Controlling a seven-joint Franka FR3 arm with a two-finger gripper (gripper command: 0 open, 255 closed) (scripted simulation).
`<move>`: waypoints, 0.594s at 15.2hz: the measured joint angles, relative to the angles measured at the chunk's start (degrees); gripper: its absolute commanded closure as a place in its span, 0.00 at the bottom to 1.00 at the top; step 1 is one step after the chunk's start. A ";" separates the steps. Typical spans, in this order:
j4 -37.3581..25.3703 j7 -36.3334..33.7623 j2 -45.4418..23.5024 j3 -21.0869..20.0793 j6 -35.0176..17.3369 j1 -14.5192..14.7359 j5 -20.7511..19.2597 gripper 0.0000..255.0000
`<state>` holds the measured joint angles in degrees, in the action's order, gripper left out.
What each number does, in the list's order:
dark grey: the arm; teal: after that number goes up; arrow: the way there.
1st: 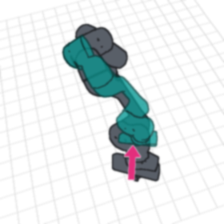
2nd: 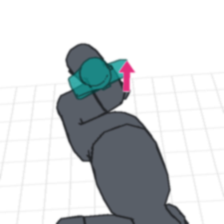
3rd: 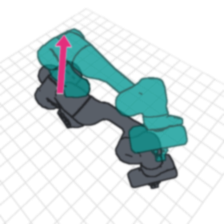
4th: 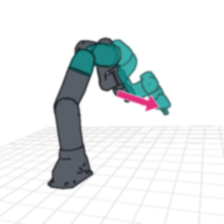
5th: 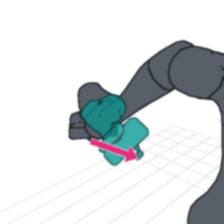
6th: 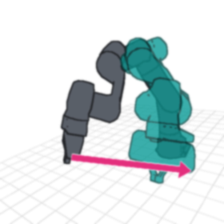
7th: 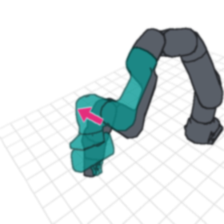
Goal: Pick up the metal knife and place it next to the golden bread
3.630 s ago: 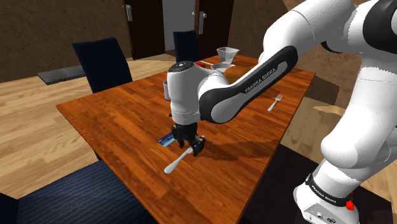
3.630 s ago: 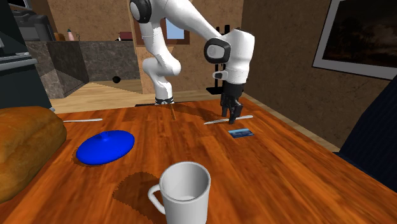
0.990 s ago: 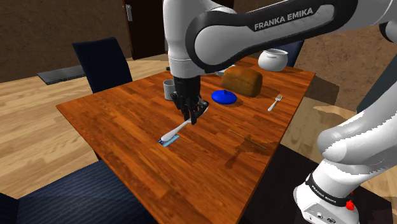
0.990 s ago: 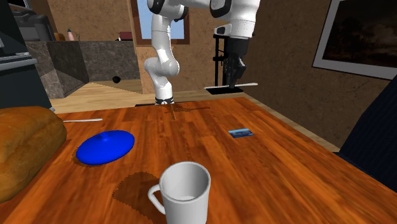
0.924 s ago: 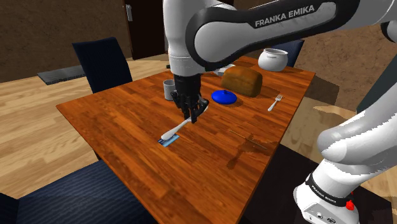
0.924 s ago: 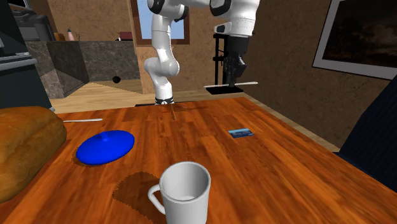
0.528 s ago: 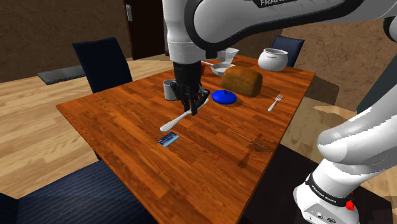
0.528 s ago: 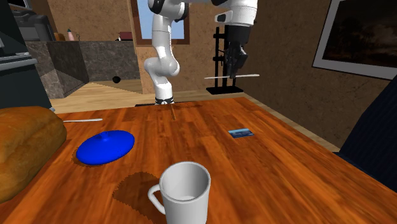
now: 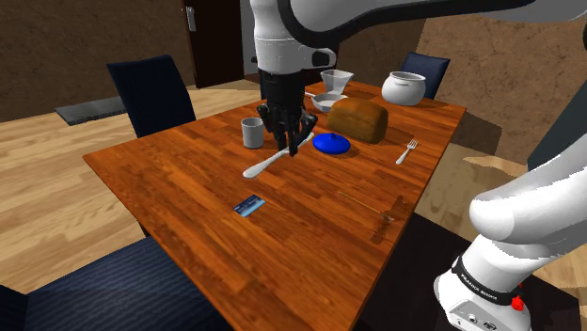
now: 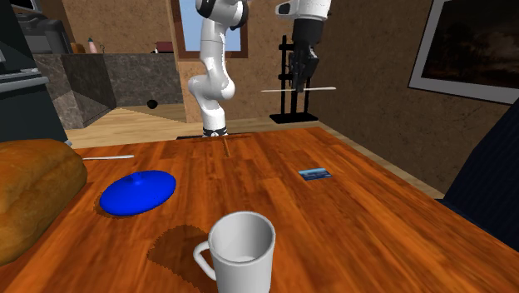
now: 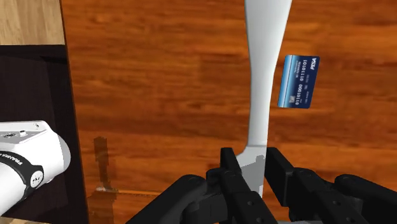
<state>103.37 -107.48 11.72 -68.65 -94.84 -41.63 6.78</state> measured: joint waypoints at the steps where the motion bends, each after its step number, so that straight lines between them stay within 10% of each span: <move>1: 1.14 2.63 2.44 3.17 0.39 1.01 1.78 1.00; 9: 11.08 18.18 12.38 19.33 -0.51 4.16 6.26 1.00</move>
<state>114.45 -89.30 24.10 -49.32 -95.35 -37.47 13.04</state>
